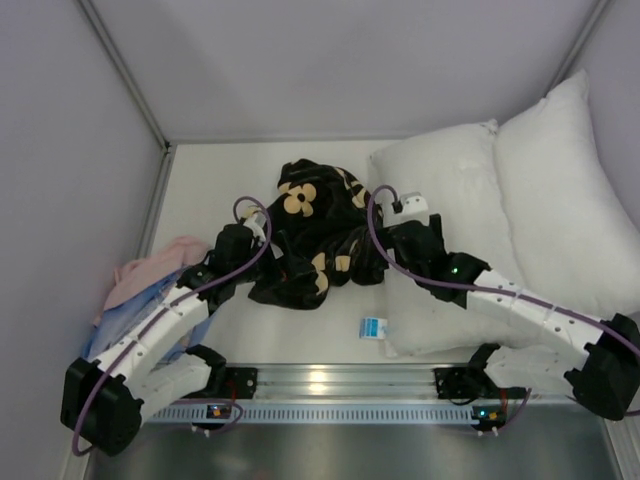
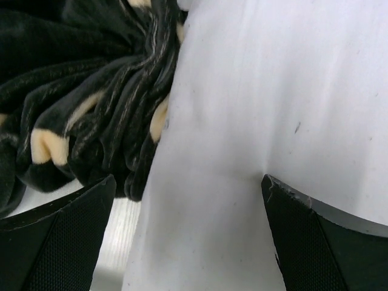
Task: Remove the pillowcase from the pillow
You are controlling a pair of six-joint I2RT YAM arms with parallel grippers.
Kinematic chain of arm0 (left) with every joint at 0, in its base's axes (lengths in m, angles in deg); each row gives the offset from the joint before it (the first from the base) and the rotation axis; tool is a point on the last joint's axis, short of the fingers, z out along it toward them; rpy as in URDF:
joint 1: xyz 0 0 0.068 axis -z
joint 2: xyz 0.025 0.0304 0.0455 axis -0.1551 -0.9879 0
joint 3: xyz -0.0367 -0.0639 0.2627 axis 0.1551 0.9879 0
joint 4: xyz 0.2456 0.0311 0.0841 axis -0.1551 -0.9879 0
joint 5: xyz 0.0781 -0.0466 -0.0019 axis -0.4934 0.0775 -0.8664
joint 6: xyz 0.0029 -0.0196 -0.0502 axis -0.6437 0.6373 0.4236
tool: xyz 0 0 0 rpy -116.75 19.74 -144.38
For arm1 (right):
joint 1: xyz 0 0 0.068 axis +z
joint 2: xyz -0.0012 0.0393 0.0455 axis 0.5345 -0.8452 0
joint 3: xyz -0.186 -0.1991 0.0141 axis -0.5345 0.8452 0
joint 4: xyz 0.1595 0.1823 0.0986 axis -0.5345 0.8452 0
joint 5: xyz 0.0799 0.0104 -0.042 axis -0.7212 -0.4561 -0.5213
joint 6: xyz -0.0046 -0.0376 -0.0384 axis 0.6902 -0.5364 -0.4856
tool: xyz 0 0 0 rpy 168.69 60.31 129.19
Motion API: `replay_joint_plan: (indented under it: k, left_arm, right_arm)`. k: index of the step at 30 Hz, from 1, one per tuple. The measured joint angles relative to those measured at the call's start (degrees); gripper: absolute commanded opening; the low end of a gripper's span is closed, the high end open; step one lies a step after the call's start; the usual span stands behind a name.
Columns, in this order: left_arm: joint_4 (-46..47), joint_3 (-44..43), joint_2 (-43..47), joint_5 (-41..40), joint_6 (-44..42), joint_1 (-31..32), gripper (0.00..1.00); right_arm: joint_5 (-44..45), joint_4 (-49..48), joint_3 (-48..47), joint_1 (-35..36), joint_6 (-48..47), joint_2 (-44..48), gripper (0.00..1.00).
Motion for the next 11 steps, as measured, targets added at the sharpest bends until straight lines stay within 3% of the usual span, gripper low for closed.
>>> replay_joint_plan:
  k: [11]
  left_arm:
    - [20.81, 10.05, -2.62, 11.54, 8.63, 2.36, 0.99]
  right_arm:
    - [-9.92, -1.25, 11.47, 0.00, 6.40, 18.36, 1.00]
